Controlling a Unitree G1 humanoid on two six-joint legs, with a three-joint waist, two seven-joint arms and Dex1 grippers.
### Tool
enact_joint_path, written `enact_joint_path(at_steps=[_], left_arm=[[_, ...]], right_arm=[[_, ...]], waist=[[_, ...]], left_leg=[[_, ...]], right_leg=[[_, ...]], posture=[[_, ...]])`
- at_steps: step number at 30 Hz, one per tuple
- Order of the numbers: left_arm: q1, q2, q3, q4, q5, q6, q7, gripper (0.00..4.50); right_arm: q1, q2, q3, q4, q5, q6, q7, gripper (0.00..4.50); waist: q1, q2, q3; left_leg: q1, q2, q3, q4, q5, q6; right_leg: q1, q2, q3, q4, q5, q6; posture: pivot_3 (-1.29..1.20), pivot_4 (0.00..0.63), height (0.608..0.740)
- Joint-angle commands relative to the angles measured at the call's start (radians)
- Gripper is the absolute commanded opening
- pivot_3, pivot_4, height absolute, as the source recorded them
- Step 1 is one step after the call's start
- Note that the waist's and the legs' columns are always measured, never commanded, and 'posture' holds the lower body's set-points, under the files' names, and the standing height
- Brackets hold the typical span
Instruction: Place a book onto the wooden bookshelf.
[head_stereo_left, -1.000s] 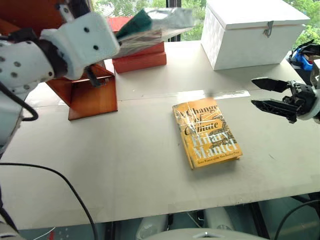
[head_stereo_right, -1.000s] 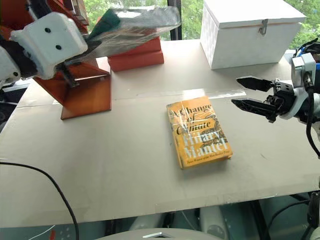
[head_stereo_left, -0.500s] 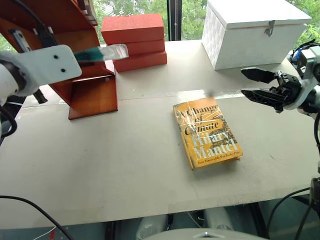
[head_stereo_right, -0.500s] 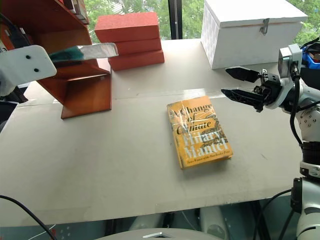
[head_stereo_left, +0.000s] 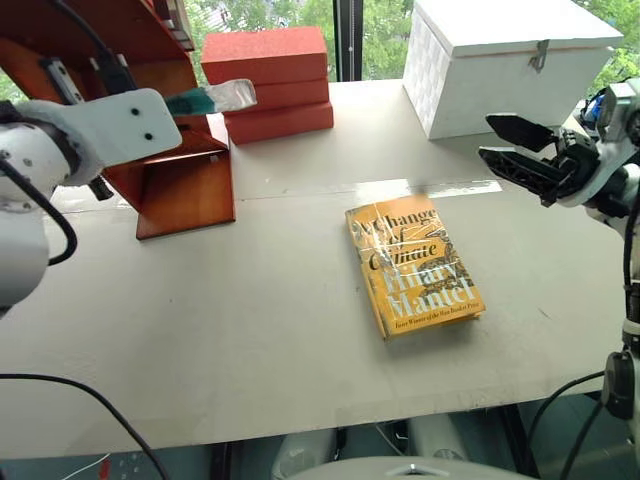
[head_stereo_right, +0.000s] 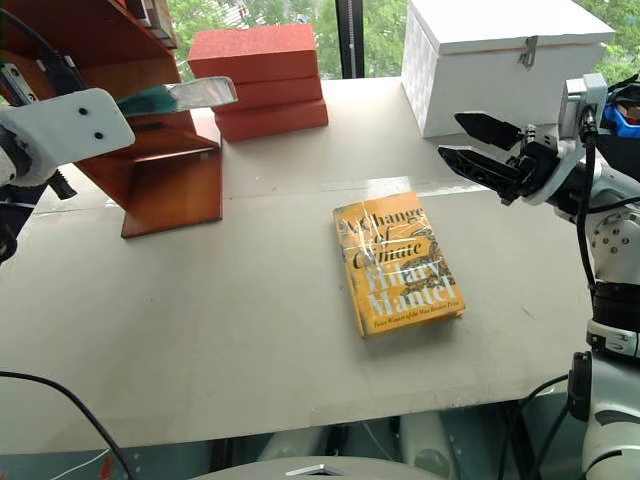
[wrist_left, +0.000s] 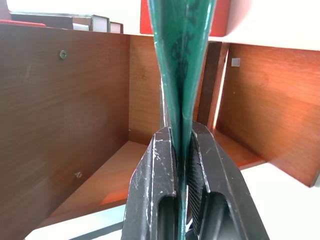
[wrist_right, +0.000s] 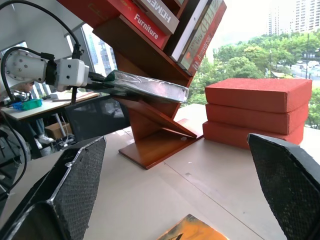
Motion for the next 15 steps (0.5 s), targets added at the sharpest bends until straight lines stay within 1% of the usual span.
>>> enact_joint_path(at_steps=[1, 2, 4, 5, 9, 11, 12, 13, 15], left_arm=[[-0.074, 0.001, -0.036, 0.026, 0.085, 0.022, -0.006, 0.07], [-0.087, -0.002, -0.048, 0.031, 0.099, 0.025, -0.010, 0.07], [-0.099, -0.006, -0.061, 0.034, 0.118, 0.035, -0.019, 0.80], [-0.102, -0.009, -0.065, 0.034, 0.124, 0.039, -0.023, 1.00], [-0.093, -0.017, -0.051, 0.025, 0.144, 0.065, -0.029, 2.82], [-0.063, -0.009, -0.028, 0.016, 0.149, 0.083, -0.032, 3.79], [-0.031, 0.002, -0.005, 0.014, 0.152, 0.087, -0.032, 4.20], [0.005, 0.012, 0.021, 0.013, 0.155, 0.088, -0.032, 4.39], [0.101, 0.014, 0.100, 0.000, 0.162, 0.086, -0.033, 4.39]], right_arm=[[0.011, -0.010, -0.031, -0.048, -0.001, -0.009, -0.025, 4.50], [0.013, -0.011, -0.032, -0.048, -0.002, -0.012, -0.026, 4.50], [0.018, -0.014, -0.032, -0.047, -0.006, -0.016, -0.025, 4.50], [0.018, -0.015, -0.033, -0.046, -0.007, -0.018, -0.024, 4.50], [0.016, -0.016, -0.033, -0.035, -0.016, -0.025, -0.019, 4.50], [0.014, -0.014, -0.032, -0.030, -0.020, -0.028, -0.017, 4.50], [0.012, -0.013, -0.031, -0.028, -0.022, -0.030, -0.017, 4.50], [0.011, -0.013, -0.030, -0.025, -0.024, -0.031, -0.015, 4.50], [0.008, -0.015, -0.029, -0.015, -0.030, -0.035, -0.007, 4.50]], waist=[[-0.001, 0.000, 0.000], [-0.001, 0.000, 0.000], [-0.002, 0.000, 0.000], [-0.003, 0.000, 0.000], [-0.003, 0.000, 0.000], [-0.002, 0.000, 0.000], [-0.003, 0.000, 0.000], [-0.005, 0.000, 0.000], [-0.006, 0.000, 0.000]], left_leg=[[0.000, 0.000, 0.000, 0.000, 0.000, 0.000], [0.000, 0.000, 0.000, 0.000, 0.000, 0.000], [0.000, 0.000, 0.000, 0.000, 0.000, 0.000], [0.000, 0.000, 0.000, 0.000, 0.000, 0.000], [0.000, 0.000, 0.000, 0.000, 0.000, 0.000], [-0.001, 0.000, 0.000, 0.001, 0.000, 0.000], [-0.001, 0.000, 0.001, 0.001, 0.000, 0.000], [-0.001, 0.000, 0.001, 0.001, 0.000, 0.000], [-0.001, 0.000, 0.001, 0.001, 0.000, 0.000]], right_leg=[[0.000, 0.000, 0.000, 0.000, 0.000, 0.000], [0.000, 0.000, 0.000, 0.000, 0.000, 0.000], [0.000, 0.000, 0.000, 0.000, 0.000, 0.000], [-0.001, 0.000, 0.000, 0.000, 0.000, 0.000], [-0.001, 0.000, 0.000, 0.001, 0.000, 0.000], [-0.001, 0.000, 0.000, 0.001, 0.000, 0.000], [-0.001, 0.000, 0.000, 0.001, 0.000, 0.000], [-0.001, 0.000, 0.000, 0.001, 0.000, 0.000], [-0.002, 0.000, 0.000, 0.001, 0.000, 0.000]], posture=[[0.00, 0.150, 0.740], [0.00, 0.150, 0.740], [0.00, 0.150, 0.740], [0.00, 0.150, 0.740], [0.00, 0.150, 0.740], [0.00, 0.150, 0.740], [0.00, 0.150, 0.740], [0.00, 0.150, 0.740], [0.00, 0.150, 0.740]])
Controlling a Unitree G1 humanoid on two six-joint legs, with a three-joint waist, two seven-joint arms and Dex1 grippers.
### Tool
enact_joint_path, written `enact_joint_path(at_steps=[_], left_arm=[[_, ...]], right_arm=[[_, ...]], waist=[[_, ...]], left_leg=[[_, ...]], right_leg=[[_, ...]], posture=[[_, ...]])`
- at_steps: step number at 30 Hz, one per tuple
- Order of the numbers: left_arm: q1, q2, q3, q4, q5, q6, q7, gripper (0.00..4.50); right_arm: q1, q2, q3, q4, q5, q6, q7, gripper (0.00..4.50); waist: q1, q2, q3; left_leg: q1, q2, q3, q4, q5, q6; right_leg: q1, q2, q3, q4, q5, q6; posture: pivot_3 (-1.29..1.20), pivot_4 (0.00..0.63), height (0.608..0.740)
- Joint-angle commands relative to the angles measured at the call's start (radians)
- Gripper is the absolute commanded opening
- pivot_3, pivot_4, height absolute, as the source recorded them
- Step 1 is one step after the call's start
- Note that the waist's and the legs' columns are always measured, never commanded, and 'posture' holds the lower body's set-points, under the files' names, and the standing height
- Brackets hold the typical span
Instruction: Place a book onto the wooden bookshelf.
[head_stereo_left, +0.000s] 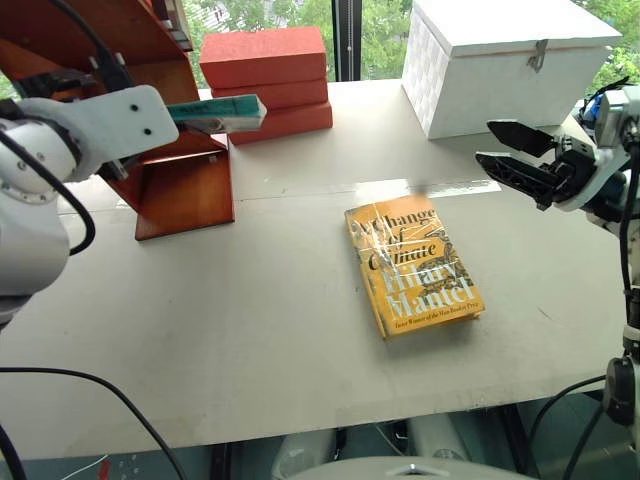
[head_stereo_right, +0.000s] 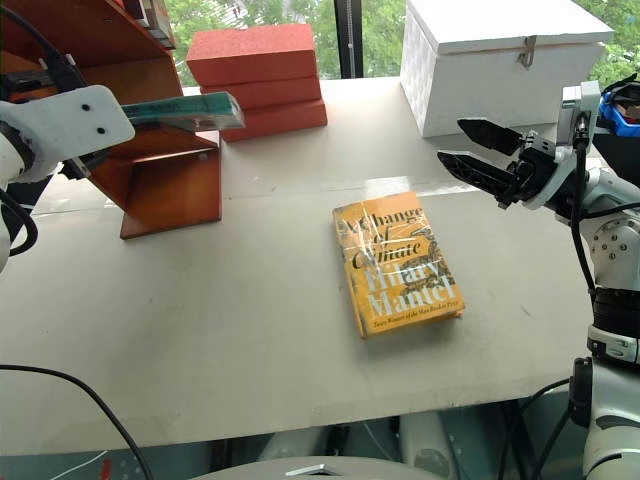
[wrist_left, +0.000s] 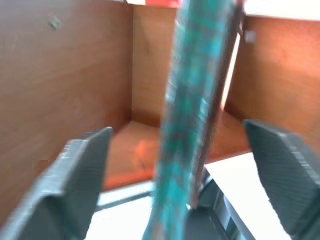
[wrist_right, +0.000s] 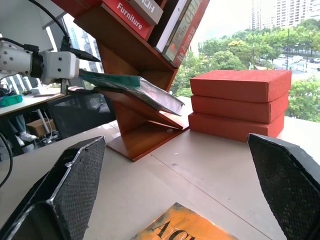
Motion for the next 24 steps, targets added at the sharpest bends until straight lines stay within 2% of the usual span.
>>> enact_joint_path(at_steps=[1, 5, 11, 13, 14, 18, 20, 22, 23, 24], left_arm=[[0.107, 0.013, 0.162, -0.034, 0.031, 0.007, -0.001, 4.39], [0.194, -0.133, 0.328, -0.143, -0.020, 0.022, 0.022, 4.39], [0.251, -0.284, 0.480, -0.206, -0.003, -0.145, 0.123, 4.39], [0.274, -0.368, 0.516, -0.228, -0.034, -0.167, 0.149, 4.39], [0.294, -0.400, 0.517, -0.243, -0.042, -0.187, 0.160, 4.39], [0.327, -0.668, 0.449, -0.347, -0.178, -0.182, 0.206, 4.39], [0.329, -0.768, 0.411, -0.373, -0.197, -0.200, 0.249, 4.39], [0.317, -0.881, 0.338, -0.343, -0.226, -0.232, 0.298, 3.85], [0.306, -0.925, 0.304, -0.304, -0.228, -0.261, 0.327, 3.85], [0.293, -0.961, 0.273, -0.260, -0.229, -0.287, 0.354, 3.54]], right_arm=[[-0.017, -0.016, -0.026, -0.003, -0.004, -0.025, 0.015, 4.50], [-0.016, -0.029, -0.026, 0.018, -0.018, -0.036, 0.037, 4.50], [0.016, -0.053, -0.044, 0.029, -0.029, -0.039, 0.058, 4.50], [0.024, -0.060, -0.048, 0.026, -0.028, -0.037, 0.057, 4.50], [0.027, -0.063, -0.050, 0.023, -0.026, -0.034, 0.055, 4.50], [0.049, -0.074, -0.060, -0.003, -0.018, -0.021, 0.048, 4.50], [0.061, -0.080, -0.063, -0.017, -0.018, -0.017, 0.043, 4.50], [0.073, -0.084, -0.072, -0.035, -0.012, -0.007, 0.033, 4.50], [0.077, -0.083, -0.078, -0.043, -0.007, -0.002, 0.025, 4.50], [0.082, -0.082, -0.081, -0.050, -0.005, 0.001, 0.019, 4.50]], waist=[[-0.002, 0.000, 0.000], [0.002, 0.000, 0.000], [0.009, 0.000, 0.000], [0.009, 0.001, -0.001], [0.009, 0.002, -0.001], [0.010, 0.003, -0.003], [0.013, 0.001, -0.003], [0.012, 0.000, -0.004], [0.012, 0.000, -0.004], [0.014, 0.001, -0.005]], left_leg=[[0.000, 0.000, 0.000, 0.000, 0.000, 0.000], [0.000, 0.000, 0.000, 0.000, 0.000, 0.000], [-0.003, 0.000, -0.003, 0.005, 0.000, 0.000], [-0.004, 0.000, -0.003, 0.006, 0.000, 0.000], [-0.004, 0.000, -0.003, 0.006, 0.000, 0.000], [-0.004, 0.000, -0.003, 0.008, 0.000, 0.000], [-0.004, 0.000, -0.003, 0.010, 0.000, 0.000], [-0.005, 0.000, -0.005, 0.011, 0.000, 0.000], [-0.005, 0.000, -0.005, 0.012, 0.000, 0.000], [-0.005, 0.000, -0.005, 0.012, 0.000, 0.000]], right_leg=[[0.000, 0.000, 0.000, 0.000, 0.000, 0.000], [0.000, 0.000, -0.001, 0.000, 0.000, 0.000], [0.000, -0.001, -0.004, 0.000, 0.000, 0.000], [0.000, -0.001, -0.004, 0.000, 0.000, 0.000], [0.000, -0.001, -0.004, 0.000, 0.000, 0.000], [0.001, -0.002, -0.004, 0.001, 0.000, 0.000], [0.002, -0.002, -0.006, 0.001, 0.001, 0.000], [0.003, -0.003, -0.007, 0.001, 0.001, 0.000], [0.003, -0.003, -0.007, 0.002, 0.001, 0.000], [0.003, -0.003, -0.008, 0.002, 0.001, 0.000]], posture=[[0.00, 0.150, 0.740], [0.00, 0.150, 0.740], [0.00, 0.150, 0.740], [0.00, 0.150, 0.740], [0.00, 0.150, 0.740], [0.00, 0.150, 0.740], [0.00, 0.150, 0.740], [0.00, 0.150, 0.740], [0.00, 0.150, 0.740], [0.00, 0.150, 0.740]])
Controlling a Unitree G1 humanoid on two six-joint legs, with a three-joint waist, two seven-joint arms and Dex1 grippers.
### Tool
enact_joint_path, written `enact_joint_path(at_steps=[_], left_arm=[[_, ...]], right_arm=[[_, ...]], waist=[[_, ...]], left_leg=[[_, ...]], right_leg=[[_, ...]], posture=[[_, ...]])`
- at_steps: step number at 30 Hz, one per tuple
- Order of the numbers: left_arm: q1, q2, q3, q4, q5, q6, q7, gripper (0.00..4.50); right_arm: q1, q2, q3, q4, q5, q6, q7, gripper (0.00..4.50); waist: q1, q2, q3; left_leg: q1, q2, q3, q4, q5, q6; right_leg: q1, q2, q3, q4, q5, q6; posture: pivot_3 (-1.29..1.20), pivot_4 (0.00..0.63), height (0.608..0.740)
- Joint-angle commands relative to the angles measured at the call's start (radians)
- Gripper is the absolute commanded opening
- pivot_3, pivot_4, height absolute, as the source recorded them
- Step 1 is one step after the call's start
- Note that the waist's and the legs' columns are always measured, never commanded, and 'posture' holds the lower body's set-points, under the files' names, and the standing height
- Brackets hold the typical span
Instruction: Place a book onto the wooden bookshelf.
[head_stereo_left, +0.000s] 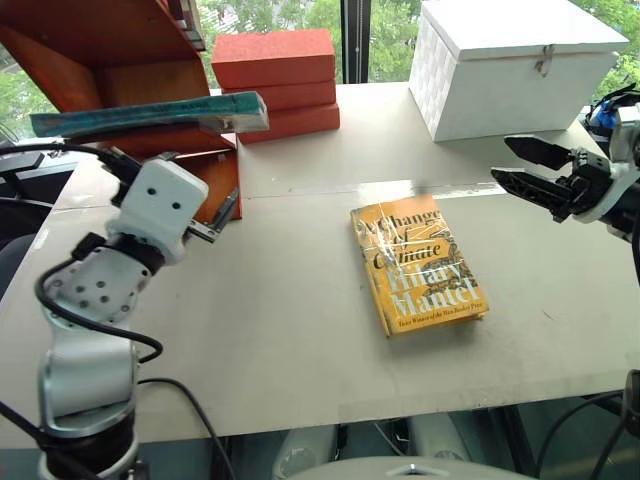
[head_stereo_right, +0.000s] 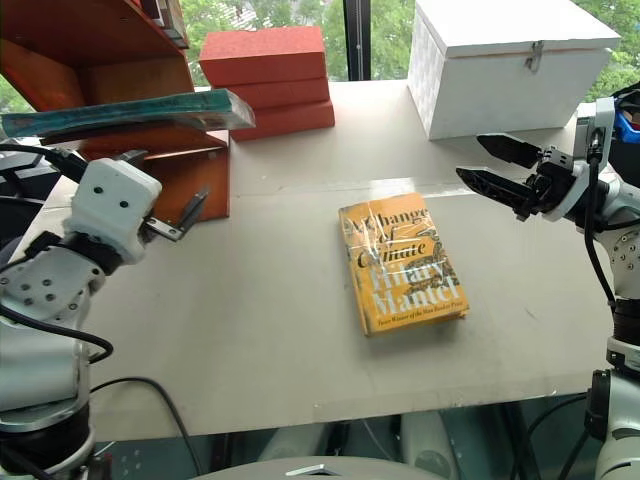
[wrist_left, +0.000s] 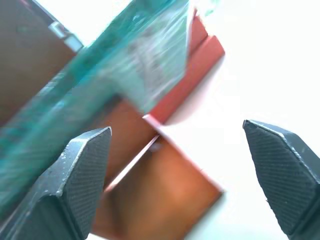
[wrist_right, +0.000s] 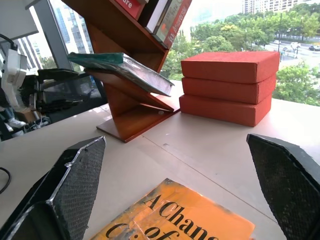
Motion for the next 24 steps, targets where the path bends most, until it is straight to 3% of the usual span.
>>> enact_joint_path(at_steps=[1, 8, 12, 16, 24], left_arm=[[-0.069, -0.147, -0.110, 0.134, -0.013, -0.155, 0.128, 3.10], [-0.312, -0.277, -0.292, 0.717, 0.021, -0.560, 0.202, 0.01], [-0.499, -0.348, -0.299, 1.032, 0.084, -0.787, 0.420, 0.01], [-0.642, -0.415, -0.298, 1.257, 0.137, -0.903, 0.632, 0.01], [-0.722, -0.443, -0.280, 1.405, 0.204, -0.936, 0.917, 0.01]], right_arm=[[0.012, -0.019, -0.051, -0.062, 0.026, 0.009, -0.026, 4.50], [0.037, -0.039, -0.087, -0.122, 0.049, 0.037, -0.065, 4.50], [0.066, -0.045, -0.115, -0.160, 0.069, 0.049, -0.089, 4.50], [0.090, -0.045, -0.138, -0.203, 0.100, 0.065, -0.114, 4.50], [0.084, -0.062, -0.169, -0.231, 0.224, 0.131, -0.085, 4.50]], waist=[[0.006, 0.003, -0.002], [0.018, 0.002, -0.002], [0.024, 0.002, -0.003], [0.024, 0.001, -0.003], [0.021, 0.001, -0.003]], left_leg=[[0.000, 0.000, 0.000, 0.000, 0.000, 0.000], [0.001, 0.000, 0.000, 0.001, 0.000, 0.000], [0.001, -0.001, 0.000, 0.002, 0.000, 0.000], [-0.001, -0.001, 0.000, 0.002, 0.000, 0.000], [0.000, 0.000, 0.001, 0.002, 0.000, 0.000]], right_leg=[[0.001, 0.000, 0.000, 0.000, 0.000, 0.000], [0.001, 0.000, -0.001, 0.002, 0.001, -0.001], [0.001, 0.000, -0.001, 0.000, 0.001, -0.001], [0.000, 0.000, -0.001, 0.000, 0.001, -0.001], [0.000, 0.000, 0.000, 0.002, 0.001, 0.000]], posture=[[0.00, 0.150, 0.740], [0.00, 0.150, 0.740], [0.00, 0.150, 0.740], [0.00, 0.150, 0.740], [0.00, 0.150, 0.740]])
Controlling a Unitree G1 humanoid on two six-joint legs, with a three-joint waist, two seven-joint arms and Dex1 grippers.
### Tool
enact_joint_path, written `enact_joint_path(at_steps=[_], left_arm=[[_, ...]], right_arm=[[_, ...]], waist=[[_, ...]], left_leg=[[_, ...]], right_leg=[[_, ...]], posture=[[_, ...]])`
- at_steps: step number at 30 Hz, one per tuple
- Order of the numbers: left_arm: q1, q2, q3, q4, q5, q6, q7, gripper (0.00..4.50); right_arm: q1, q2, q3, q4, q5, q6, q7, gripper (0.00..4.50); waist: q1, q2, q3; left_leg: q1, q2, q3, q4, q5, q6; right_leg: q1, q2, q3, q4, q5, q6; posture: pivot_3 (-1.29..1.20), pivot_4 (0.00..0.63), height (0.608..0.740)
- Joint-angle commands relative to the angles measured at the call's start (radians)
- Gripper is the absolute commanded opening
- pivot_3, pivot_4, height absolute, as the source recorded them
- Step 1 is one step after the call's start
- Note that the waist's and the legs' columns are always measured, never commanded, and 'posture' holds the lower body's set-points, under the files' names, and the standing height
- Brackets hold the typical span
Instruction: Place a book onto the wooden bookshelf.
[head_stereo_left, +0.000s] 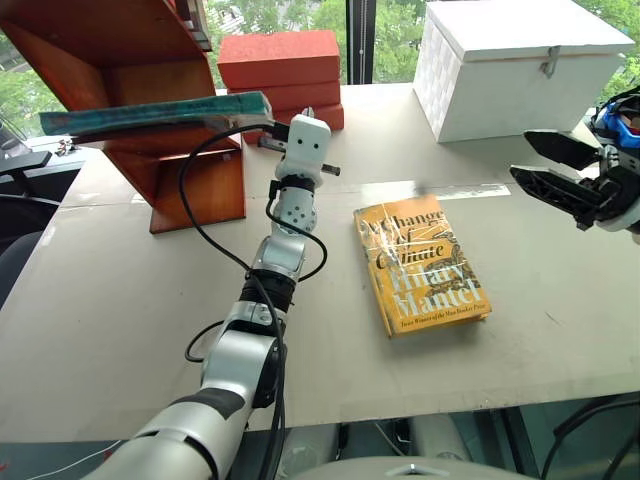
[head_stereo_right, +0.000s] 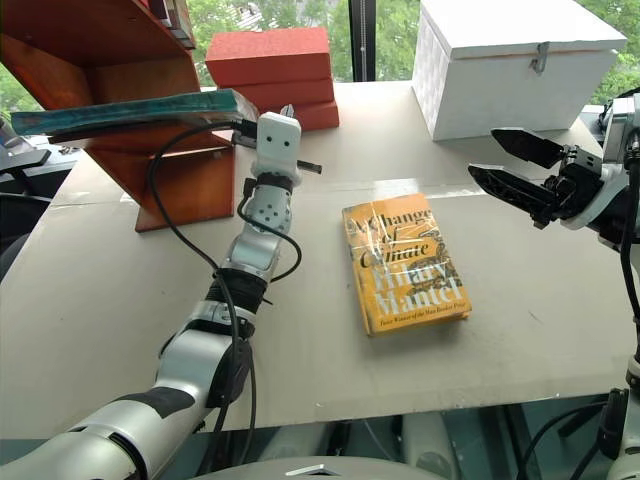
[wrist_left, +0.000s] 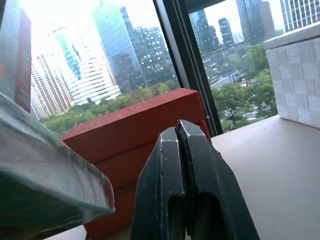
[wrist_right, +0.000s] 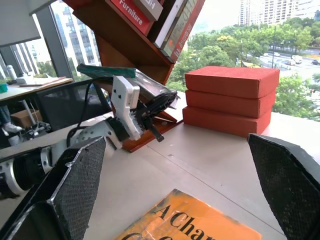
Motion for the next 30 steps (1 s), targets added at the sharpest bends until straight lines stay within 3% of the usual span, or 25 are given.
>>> enact_joint_path(at_steps=[1, 15, 23, 27, 30], left_arm=[[-0.052, 0.011, 0.026, 0.017, 0.034, 0.011, 0.143, 0.01], [-0.076, 0.022, 0.022, 0.086, 0.037, 0.002, 0.268, 0.01], [-0.020, 0.043, -0.014, 0.028, -0.049, 0.053, -0.032, 0.01], [0.111, 0.059, -0.017, -0.176, -0.174, 0.183, -0.293, 0.01], [0.323, 0.125, -0.005, -0.499, -0.307, 0.413, -0.489, 0.84]], right_arm=[[-0.018, -0.028, -0.048, -0.031, 0.074, 0.021, 0.029, 4.50], [-0.034, -0.042, -0.028, -0.027, 0.117, 0.044, 0.043, 4.50], [0.007, -0.036, -0.020, -0.033, 0.073, 0.016, 0.050, 4.50], [0.094, -0.028, -0.005, -0.044, -0.012, -0.041, 0.052, 4.50], [0.207, -0.023, -0.017, -0.078, -0.049, -0.071, 0.060, 4.50]], waist=[[0.004, 0.000, 0.000], [0.002, 0.000, 0.000], [0.004, 0.000, 0.000], [0.003, 0.000, 0.000], [-0.003, 0.000, -0.001]], left_leg=[[0.000, 0.000, 0.000, 0.000, 0.000, 0.000], [-0.001, 0.000, 0.000, 0.001, 0.000, 0.000], [-0.001, 0.000, 0.000, 0.001, 0.000, 0.000], [-0.001, 0.000, 0.000, 0.001, 0.000, 0.000], [-0.001, 0.000, 0.000, 0.001, 0.000, 0.000]], right_leg=[[0.000, 0.000, 0.000, 0.000, 0.000, 0.000], [0.000, 0.000, 0.000, 0.001, 0.000, 0.000], [0.000, 0.000, 0.000, 0.001, 0.000, 0.000], [0.000, 0.000, 0.000, 0.000, 0.000, 0.000], [-0.001, 0.000, 0.000, 0.000, 0.000, 0.000]], posture=[[0.00, 0.150, 0.740], [0.00, 0.150, 0.740], [0.00, 0.150, 0.740], [0.00, 0.150, 0.740], [0.00, 0.150, 0.740]])
